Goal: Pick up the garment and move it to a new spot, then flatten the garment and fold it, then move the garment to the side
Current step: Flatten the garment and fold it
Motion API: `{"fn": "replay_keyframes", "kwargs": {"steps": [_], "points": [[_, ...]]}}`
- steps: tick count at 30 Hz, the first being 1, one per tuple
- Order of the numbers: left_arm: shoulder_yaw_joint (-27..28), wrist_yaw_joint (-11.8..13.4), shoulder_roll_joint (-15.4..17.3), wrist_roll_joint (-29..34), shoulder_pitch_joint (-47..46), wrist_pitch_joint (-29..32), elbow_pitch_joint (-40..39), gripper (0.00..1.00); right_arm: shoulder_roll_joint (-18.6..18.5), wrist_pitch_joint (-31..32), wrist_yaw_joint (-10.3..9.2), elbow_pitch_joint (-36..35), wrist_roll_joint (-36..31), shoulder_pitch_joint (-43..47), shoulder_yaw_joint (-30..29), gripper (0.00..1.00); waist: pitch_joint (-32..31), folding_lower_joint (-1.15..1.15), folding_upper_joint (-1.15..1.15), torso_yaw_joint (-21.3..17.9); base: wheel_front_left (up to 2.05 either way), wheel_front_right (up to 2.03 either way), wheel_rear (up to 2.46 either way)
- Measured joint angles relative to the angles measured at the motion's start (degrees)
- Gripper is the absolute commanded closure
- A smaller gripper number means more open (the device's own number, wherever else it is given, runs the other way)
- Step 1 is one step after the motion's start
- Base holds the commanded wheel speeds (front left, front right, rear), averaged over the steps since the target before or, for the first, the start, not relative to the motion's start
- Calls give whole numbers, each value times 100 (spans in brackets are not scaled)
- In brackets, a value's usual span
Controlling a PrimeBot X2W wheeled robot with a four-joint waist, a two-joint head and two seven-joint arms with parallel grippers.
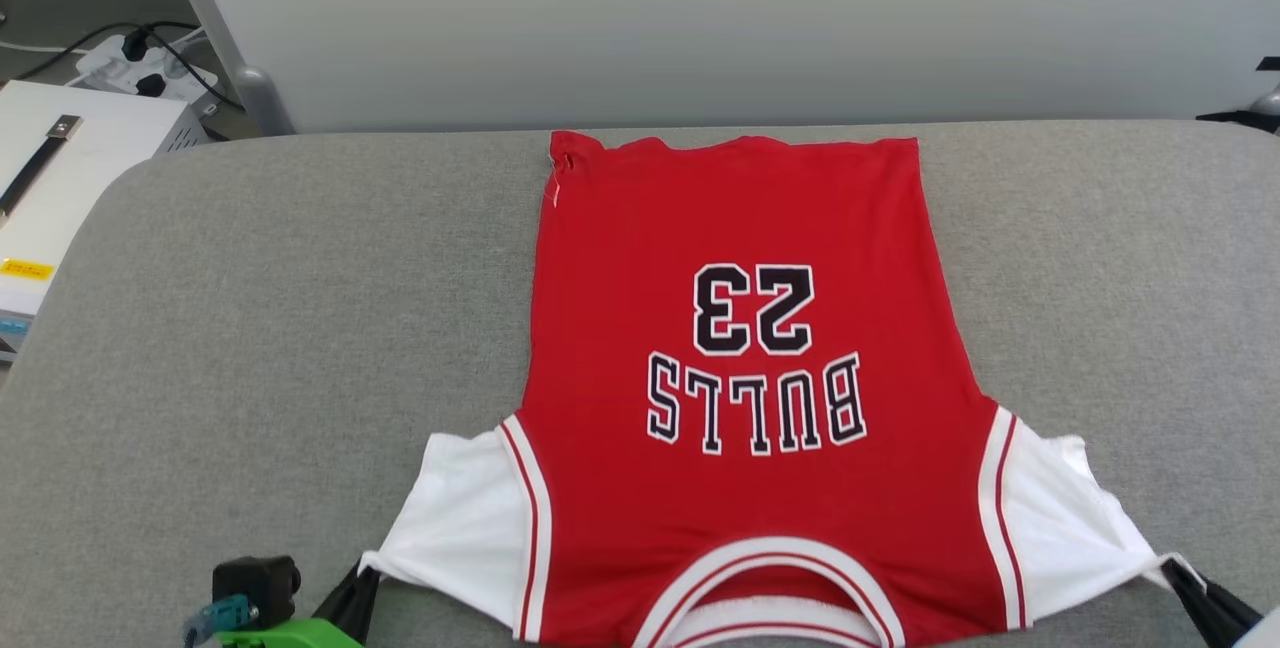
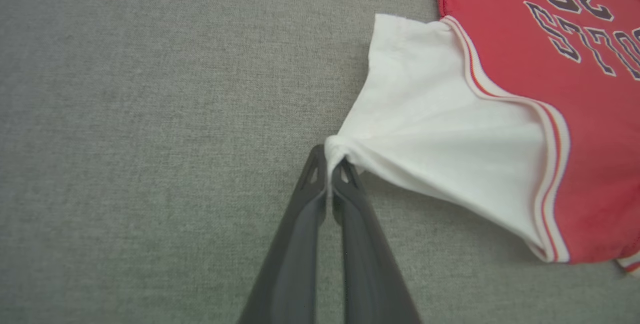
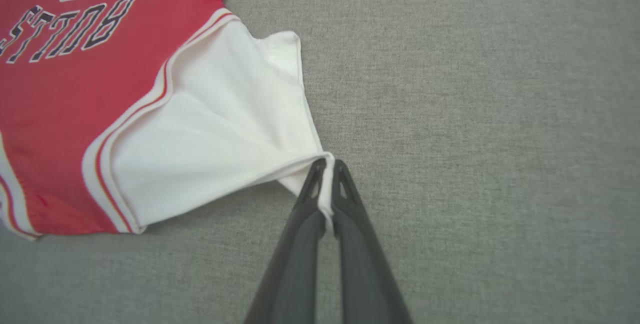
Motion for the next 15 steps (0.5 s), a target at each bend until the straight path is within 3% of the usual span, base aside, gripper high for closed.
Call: {"fn": "replay_keyframes", "kwargs": {"steps": [8,10,11,12,15], "points": [[432,69,-145,276,619,0,-255,100,147,57,2,-382,-232,1112,-795,100,-62,0,0,56,0,0,0],[528,69,-189,413,648,0,-299,100,164,160,2,-446,-344,1174,-1022,63,-67,0,0,73,0,0,0],[553,69,-199,448,656,0,-318,100,175,208,2,-479,-391,1179,-1112,12,-71,0,0,79,0,0,0],[583,69,-212,489,667,0,-349,100,187,245,2,-527,-490,1183,-1236,0,-76,0,0,86,0,0,0],[692,70,-260,669,672,0,-430,100,175,374,-2,-659,-757,1185,-1607,0,-84,0,0,108,0,0,0]]}}
